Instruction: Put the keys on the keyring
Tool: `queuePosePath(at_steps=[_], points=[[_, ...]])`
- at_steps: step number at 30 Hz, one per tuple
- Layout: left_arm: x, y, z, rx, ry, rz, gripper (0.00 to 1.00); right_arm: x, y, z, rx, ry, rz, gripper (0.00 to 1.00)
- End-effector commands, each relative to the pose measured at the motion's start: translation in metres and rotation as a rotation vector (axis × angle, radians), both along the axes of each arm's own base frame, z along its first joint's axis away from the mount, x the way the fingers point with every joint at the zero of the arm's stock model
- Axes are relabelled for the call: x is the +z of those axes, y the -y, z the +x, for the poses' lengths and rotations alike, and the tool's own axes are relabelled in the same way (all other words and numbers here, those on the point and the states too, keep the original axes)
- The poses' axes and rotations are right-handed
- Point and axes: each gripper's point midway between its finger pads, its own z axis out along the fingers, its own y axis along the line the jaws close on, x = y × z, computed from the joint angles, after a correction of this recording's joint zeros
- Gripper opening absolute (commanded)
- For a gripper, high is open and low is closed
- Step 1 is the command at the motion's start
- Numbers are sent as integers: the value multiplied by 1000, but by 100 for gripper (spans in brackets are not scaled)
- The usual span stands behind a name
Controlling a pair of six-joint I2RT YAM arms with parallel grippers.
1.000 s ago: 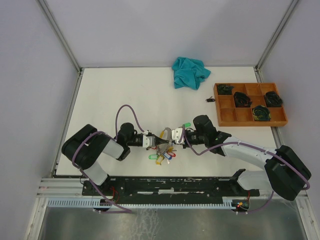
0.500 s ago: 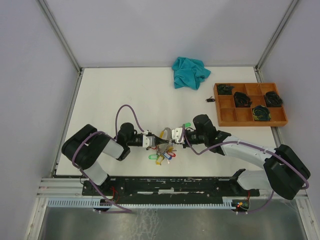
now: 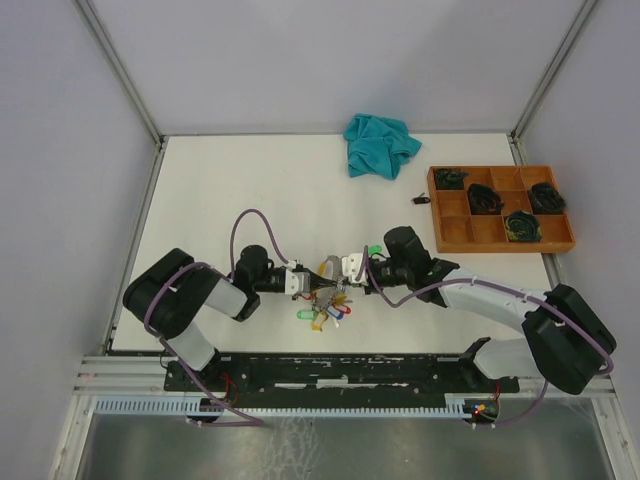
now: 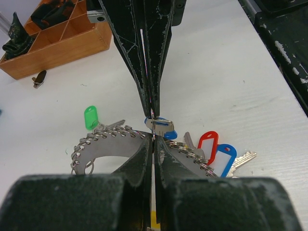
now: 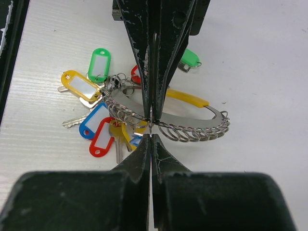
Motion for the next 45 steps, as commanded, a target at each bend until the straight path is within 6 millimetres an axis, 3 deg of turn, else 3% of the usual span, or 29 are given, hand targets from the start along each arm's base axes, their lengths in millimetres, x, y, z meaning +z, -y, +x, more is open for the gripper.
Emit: queuePosePath(at_steps=[1, 31, 45], points=[[16, 7, -2, -58, 88, -41, 3, 32, -21, 4, 69, 63, 91, 1], [22, 11, -4, -55, 79, -59, 3, 44, -39, 6, 92, 98, 159, 1], [32, 14, 7, 12, -11, -69, 3, 24, -27, 0, 134, 192, 32, 2]])
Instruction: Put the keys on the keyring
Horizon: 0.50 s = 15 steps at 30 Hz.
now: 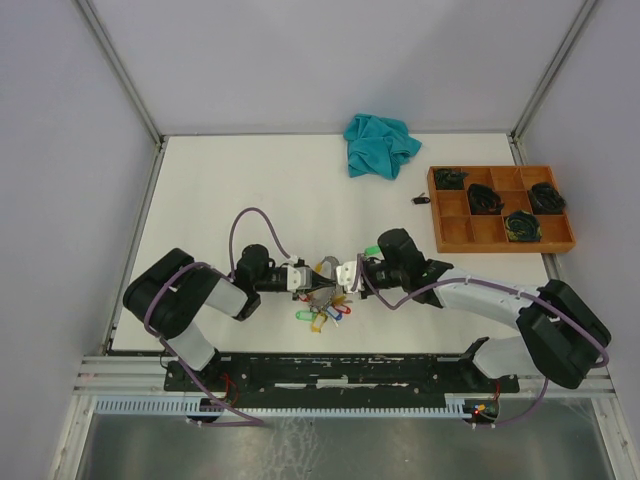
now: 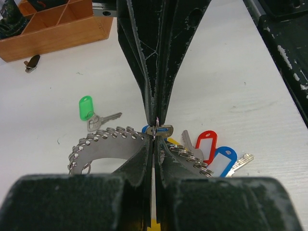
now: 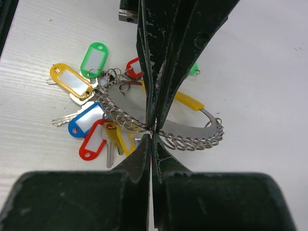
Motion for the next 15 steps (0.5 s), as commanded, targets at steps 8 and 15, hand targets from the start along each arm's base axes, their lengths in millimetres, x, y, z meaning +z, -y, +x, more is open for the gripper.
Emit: queuePosePath(at_steps=[8, 15], points=[[46, 15, 9, 14, 19, -101, 3, 18, -9, 0, 74, 141, -16, 1], [55, 12, 12, 43, 10, -138, 3, 12, -2, 0, 61, 160, -54, 1]])
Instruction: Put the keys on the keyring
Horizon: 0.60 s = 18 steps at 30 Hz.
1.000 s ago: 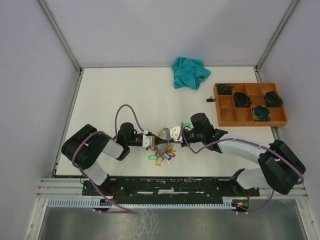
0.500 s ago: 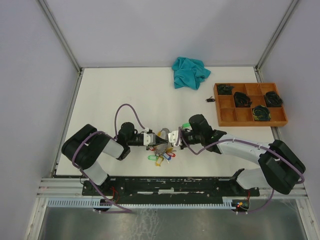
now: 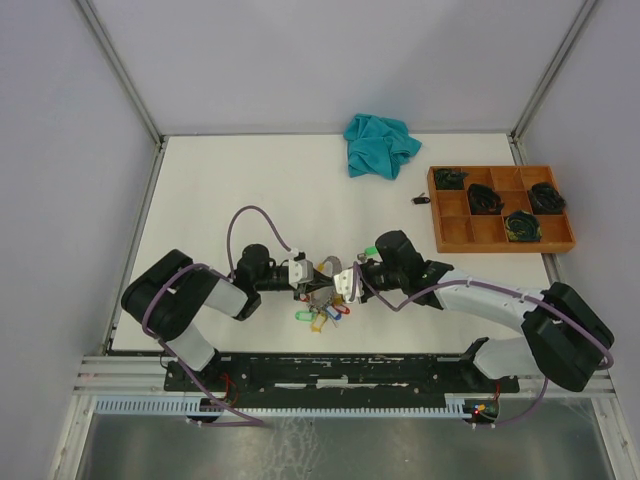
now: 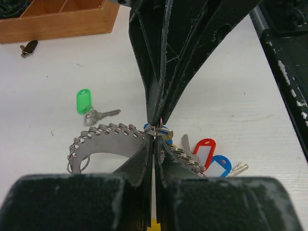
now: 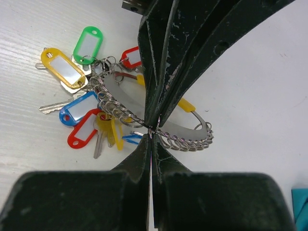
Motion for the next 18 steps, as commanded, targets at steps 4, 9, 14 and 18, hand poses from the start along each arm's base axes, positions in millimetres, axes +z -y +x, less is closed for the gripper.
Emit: queuePosePath(at_steps=[4, 9, 14, 18], points=[[65, 8, 10, 25, 135, -181, 3, 11, -2, -2, 16, 47, 3, 1], [74, 5, 13, 58, 136, -221, 3, 14, -1, -1, 9, 60, 9, 1], [83, 4, 15, 83, 135, -267, 3, 21, -7, 1, 10, 72, 44, 1], [81, 5, 20, 109, 115, -277, 3, 31, -12, 5, 4, 99, 74, 1]])
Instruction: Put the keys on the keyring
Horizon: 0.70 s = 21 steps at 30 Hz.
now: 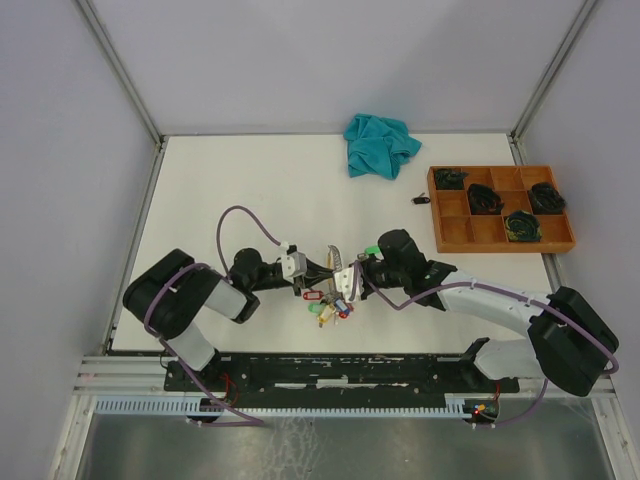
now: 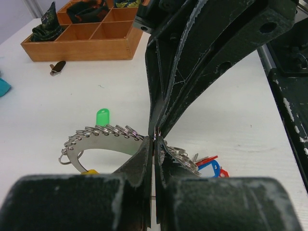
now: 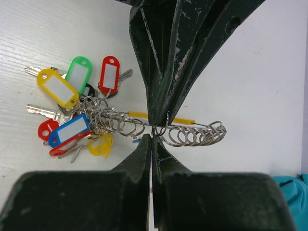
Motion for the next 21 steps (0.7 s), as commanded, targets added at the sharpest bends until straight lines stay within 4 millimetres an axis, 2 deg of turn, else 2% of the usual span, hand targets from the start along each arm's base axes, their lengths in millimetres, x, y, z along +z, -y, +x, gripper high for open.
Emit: queuePosePath(at_steps=[1, 4, 10, 21], points=[[48, 4, 13, 46, 135, -148, 3, 18, -11, -4, 25, 28, 56, 1], [44, 4, 13, 45, 136, -141, 4, 25, -8, 0, 9, 54, 45, 1], [35, 5, 11, 28, 139, -120, 20, 41, -2, 4, 3, 104, 15, 1], [25, 4, 9, 8, 143, -81, 31, 50, 0, 2, 41, 118, -29, 1]])
